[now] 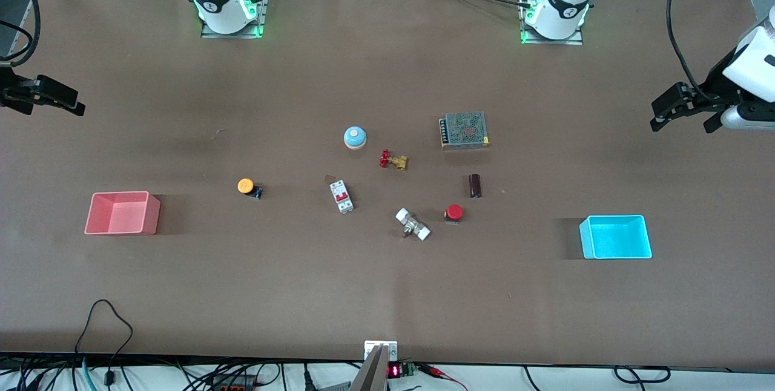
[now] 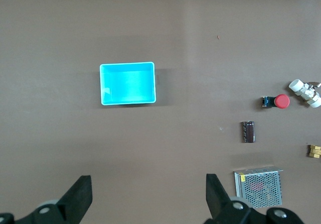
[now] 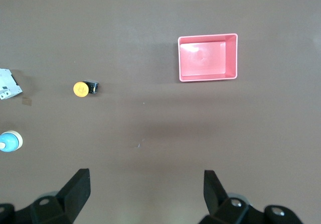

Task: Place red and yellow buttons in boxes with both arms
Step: 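Move the right gripper toward the yellow button while the left gripper reaches the red button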

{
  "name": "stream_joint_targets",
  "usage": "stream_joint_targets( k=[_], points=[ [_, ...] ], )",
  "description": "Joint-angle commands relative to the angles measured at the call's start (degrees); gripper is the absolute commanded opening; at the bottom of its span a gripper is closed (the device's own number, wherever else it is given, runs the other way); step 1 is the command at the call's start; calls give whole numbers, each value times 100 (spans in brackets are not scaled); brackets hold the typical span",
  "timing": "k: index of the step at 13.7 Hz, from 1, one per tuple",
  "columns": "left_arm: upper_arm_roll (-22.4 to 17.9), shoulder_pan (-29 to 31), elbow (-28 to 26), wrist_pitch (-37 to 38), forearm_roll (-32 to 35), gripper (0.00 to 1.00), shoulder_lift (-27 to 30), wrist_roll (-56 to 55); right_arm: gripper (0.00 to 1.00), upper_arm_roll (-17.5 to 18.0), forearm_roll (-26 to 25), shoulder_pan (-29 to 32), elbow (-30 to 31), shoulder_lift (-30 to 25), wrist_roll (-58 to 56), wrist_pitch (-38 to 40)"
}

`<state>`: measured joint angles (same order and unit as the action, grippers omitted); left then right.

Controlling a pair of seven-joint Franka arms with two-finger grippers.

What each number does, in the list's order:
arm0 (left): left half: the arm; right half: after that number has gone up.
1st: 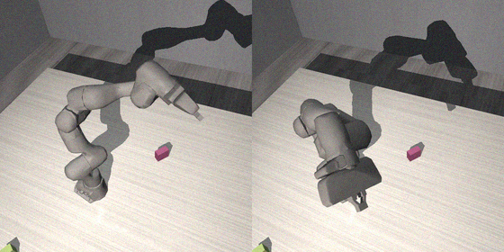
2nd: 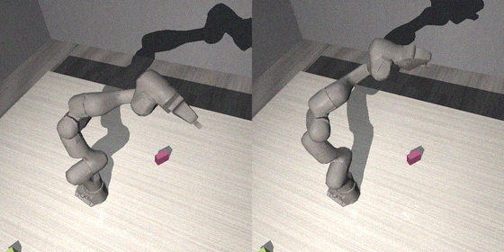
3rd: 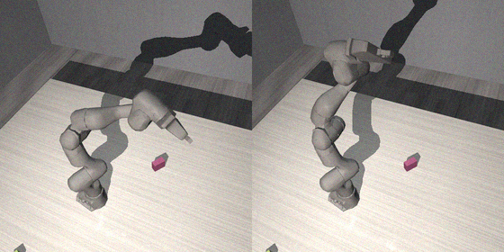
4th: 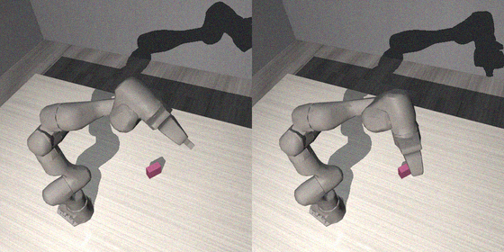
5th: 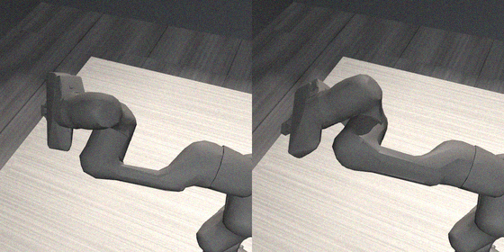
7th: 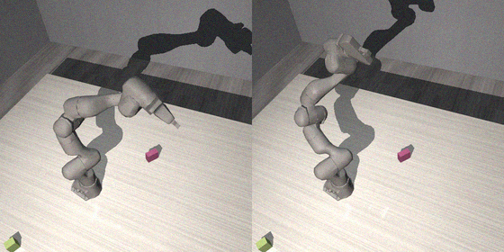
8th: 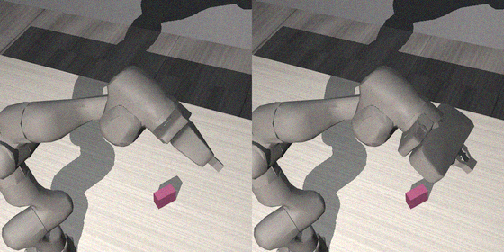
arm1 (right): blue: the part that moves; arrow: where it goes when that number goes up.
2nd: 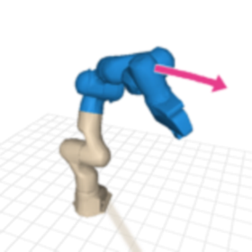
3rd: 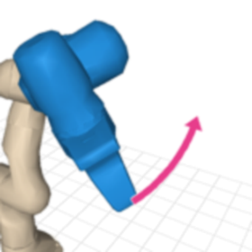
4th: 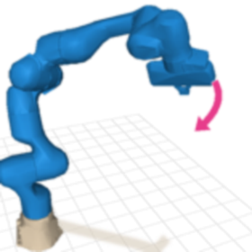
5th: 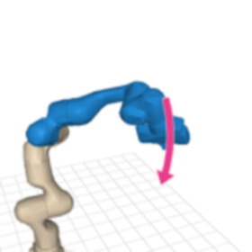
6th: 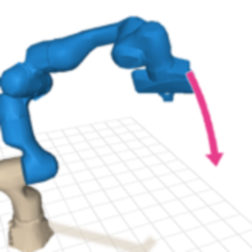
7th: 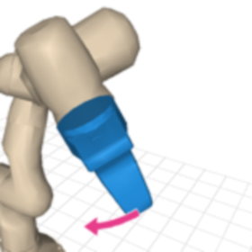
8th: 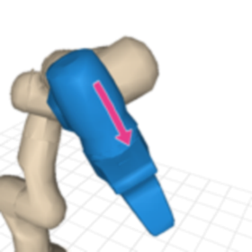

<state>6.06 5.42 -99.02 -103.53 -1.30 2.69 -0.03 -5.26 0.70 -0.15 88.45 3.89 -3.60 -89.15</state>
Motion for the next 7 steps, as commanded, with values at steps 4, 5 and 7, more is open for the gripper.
stream_joint_targets(
  k=[4, 5, 7],
  points=[
    [44, -31, 24, 35, -125, 100, -39, -49, 100, 43, -53, 50, 84, -74, 27, 38],
    [88, -84, 32, 9, -159, 100, -162, -75, 100, 43, -70, 50, 84, 14, 26, 21],
    [298, -120, 24, -140, -213, 100, -399, -225, 100, 43, -36, 24, 93, 268, 35, -23]
  ],
)
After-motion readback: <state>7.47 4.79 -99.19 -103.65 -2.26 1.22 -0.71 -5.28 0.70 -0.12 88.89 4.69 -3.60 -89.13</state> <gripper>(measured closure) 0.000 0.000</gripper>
